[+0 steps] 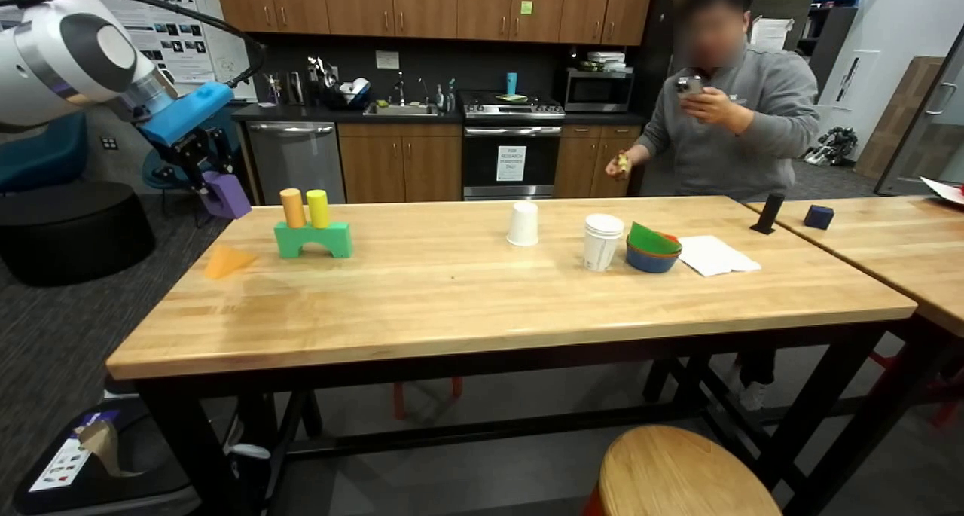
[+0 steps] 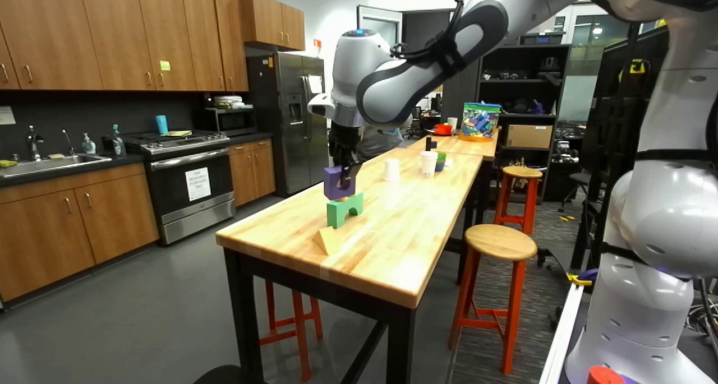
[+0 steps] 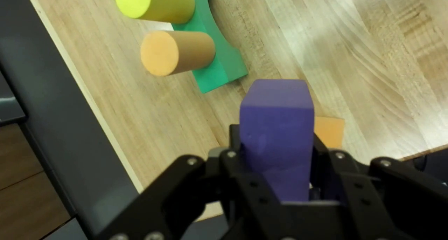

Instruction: Put the purple block on the tower of blocks

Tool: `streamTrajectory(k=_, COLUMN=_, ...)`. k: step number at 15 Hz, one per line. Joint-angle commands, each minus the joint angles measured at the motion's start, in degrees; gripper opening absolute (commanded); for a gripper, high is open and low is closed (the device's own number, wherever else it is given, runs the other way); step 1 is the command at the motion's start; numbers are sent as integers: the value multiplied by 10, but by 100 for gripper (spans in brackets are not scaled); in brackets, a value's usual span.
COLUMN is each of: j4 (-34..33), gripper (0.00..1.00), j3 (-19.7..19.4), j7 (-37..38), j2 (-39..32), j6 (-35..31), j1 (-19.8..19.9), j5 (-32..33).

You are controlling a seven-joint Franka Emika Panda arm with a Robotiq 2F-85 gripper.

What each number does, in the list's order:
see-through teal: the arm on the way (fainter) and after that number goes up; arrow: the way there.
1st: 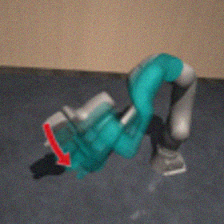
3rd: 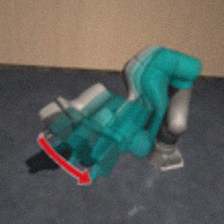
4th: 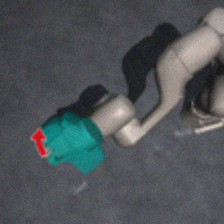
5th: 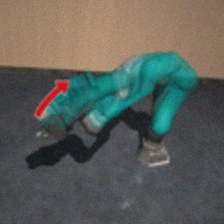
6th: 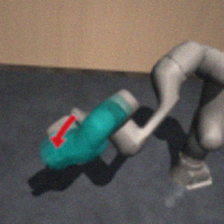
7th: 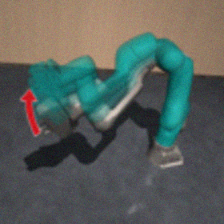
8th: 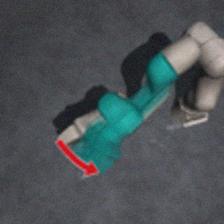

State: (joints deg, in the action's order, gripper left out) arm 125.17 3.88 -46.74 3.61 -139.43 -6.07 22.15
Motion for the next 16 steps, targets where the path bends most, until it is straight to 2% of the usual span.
streamTrajectory(k=1, j4=-14, gripper=17, j3=-2, j7=-50, j2=-14, j6=-4, j1=5, j5=-19)
streamTrajectory(k=4, j4=-16, gripper=17, j3=-2, j7=-36, j2=-12, j6=-6, j1=8, j5=-21)
streamTrajectory(k=5, j4=-19, gripper=17, j3=-1, j7=-13, j2=-9, j6=1, j1=9, j5=-31)
streamTrajectory(k=8, j4=-20, gripper=17, j3=-4, j7=-10, j2=-1, j6=-3, j1=11, j5=-72)
streamTrajectory(k=10, j4=-21, gripper=17, j3=-4, j7=1, j2=2, j6=-5, j1=14, j5=-75)
streamTrajectory(k=11, j4=-23, gripper=65, j3=-4, j7=6, j2=2, j6=-2, j1=15, j5=-76)
streamTrajectory(k=12, j4=-24, gripper=17, j3=-4, j7=8, j2=2, j6=-3, j1=15, j5=-82)
streamTrajectory(k=13, j4=-22, gripper=19, j3=-4, j7=10, j2=4, j6=-6, j1=15, j5=-84)
streamTrajectory(k=16, j4=-20, gripper=16, j3=-4, j7=11, j2=7, j6=-10, j1=14, j5=-94)
